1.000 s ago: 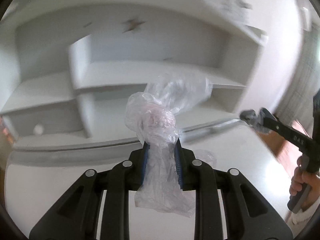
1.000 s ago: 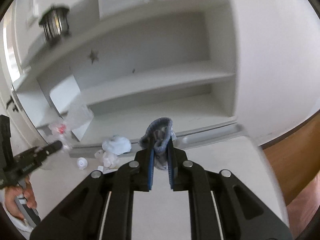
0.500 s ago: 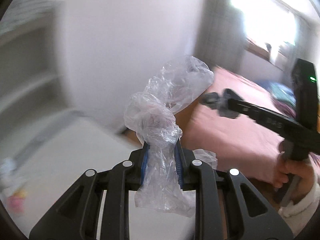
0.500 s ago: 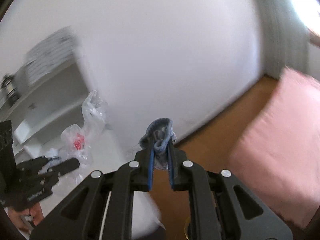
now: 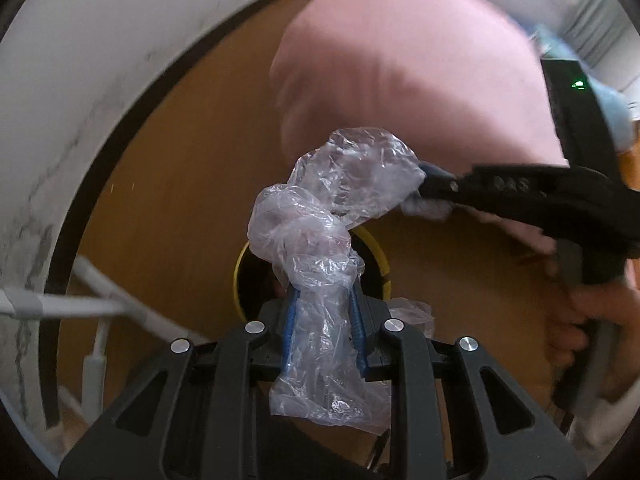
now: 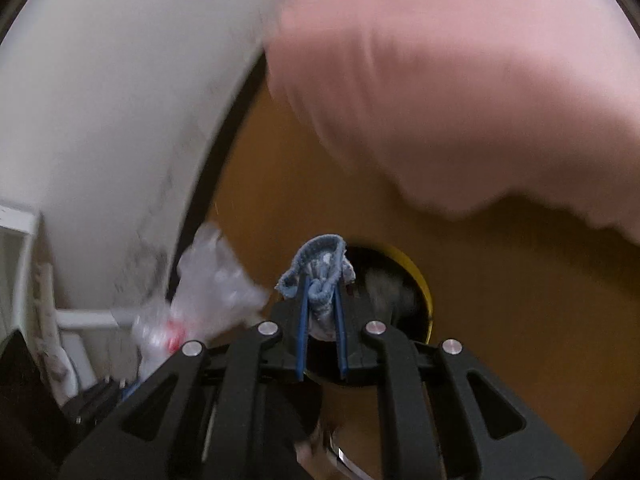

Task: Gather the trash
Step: 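Carry both items over the bin and open both tools, then grasp the small white cup with left tool while right tool grasps the white tube, then carry cup and tube over the bin and open both tools, then grasp the pink candy box with left tool while right tool grasps the yellow toy stick, then carry box and stick over the bin and open both tools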

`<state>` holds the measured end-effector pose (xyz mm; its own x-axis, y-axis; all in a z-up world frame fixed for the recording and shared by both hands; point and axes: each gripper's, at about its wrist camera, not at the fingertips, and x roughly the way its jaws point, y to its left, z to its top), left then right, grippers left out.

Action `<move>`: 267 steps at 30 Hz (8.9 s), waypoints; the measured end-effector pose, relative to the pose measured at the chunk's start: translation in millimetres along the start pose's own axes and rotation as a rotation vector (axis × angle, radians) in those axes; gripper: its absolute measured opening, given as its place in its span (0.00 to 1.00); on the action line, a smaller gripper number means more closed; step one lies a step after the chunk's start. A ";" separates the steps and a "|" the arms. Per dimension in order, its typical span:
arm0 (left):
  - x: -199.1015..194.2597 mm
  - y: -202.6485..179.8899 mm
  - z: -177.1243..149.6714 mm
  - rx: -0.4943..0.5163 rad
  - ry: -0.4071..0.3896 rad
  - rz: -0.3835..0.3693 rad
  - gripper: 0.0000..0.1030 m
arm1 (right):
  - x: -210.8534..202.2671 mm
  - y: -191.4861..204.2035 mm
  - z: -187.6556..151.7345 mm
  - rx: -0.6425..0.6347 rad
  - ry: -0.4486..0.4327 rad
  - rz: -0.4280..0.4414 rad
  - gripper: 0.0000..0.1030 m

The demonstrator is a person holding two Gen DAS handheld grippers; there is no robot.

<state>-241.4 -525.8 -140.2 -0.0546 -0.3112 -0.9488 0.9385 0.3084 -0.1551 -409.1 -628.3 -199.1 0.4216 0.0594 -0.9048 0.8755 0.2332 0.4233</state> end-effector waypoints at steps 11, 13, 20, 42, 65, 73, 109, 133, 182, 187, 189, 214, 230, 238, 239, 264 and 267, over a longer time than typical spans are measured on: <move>37.8 12.1 13.7 -0.086 0.099 -0.010 0.22 | 51.1 -4.1 -4.2 0.004 0.154 0.025 0.12; 41.7 12.3 17.8 -0.094 0.091 -0.011 0.26 | 53.4 -4.1 -5.0 0.022 0.165 0.032 0.12; 31.7 6.2 13.8 -0.086 0.054 0.021 0.89 | 63.9 -40.5 -5.7 0.220 0.225 0.072 0.90; -338.7 186.5 -143.1 -0.280 -0.633 0.534 0.94 | -159.6 103.9 -39.6 -0.330 -0.929 -0.533 0.93; -387.3 427.2 -327.2 -0.659 -0.399 0.620 0.91 | -53.1 544.1 -233.5 -1.699 -0.320 0.208 0.92; -378.8 454.5 -315.3 -0.511 -0.307 0.582 0.91 | -8.6 624.8 -268.5 -2.069 -0.104 0.213 0.72; -380.7 446.8 -296.2 -0.519 -0.403 0.441 0.27 | 2.1 638.1 -298.1 -2.173 0.107 0.227 0.22; -323.7 167.9 -78.2 0.045 -0.527 0.101 0.27 | -160.6 301.5 -97.7 -0.833 -0.266 0.416 0.21; -233.4 -7.3 -24.7 0.259 -0.603 0.023 0.94 | -168.6 59.3 -37.6 -0.259 -0.798 -0.914 0.93; -294.9 125.6 -100.3 -0.087 -0.680 0.292 0.94 | -157.1 100.9 -42.4 -0.344 -0.696 -0.543 0.93; -307.7 182.0 -139.7 -0.237 -0.650 0.356 0.93 | -160.4 139.3 -56.2 -0.433 -0.755 -0.502 0.93; -351.3 391.6 -306.1 -0.578 -0.524 0.466 0.40 | -104.5 487.7 -251.2 -1.213 -0.550 0.277 0.93; -382.6 434.1 -361.3 -0.774 -0.586 0.522 0.40 | 21.3 674.9 -339.2 -1.950 0.019 0.402 0.65; -381.6 430.5 -357.0 -0.760 -0.582 0.504 0.40 | 31.9 672.9 -341.8 -1.976 0.094 0.343 0.27; -380.8 429.7 -356.0 -0.756 -0.579 0.502 0.40 | 33.9 671.8 -340.2 -1.954 0.094 0.338 0.24; -390.1 401.1 -338.6 -0.665 -0.652 0.458 0.40 | -45.0 604.4 -298.3 -1.565 -0.107 0.463 0.14; -393.0 370.5 -314.2 -0.584 -0.665 0.442 0.40 | -78.0 566.0 -271.2 -1.475 -0.185 0.503 0.14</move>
<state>20.7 -6.8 88.7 0.6306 -0.4477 -0.6340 0.5032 0.8577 -0.1052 -10.5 -237.8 98.6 0.7068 0.3303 -0.6256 -0.3061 0.9400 0.1505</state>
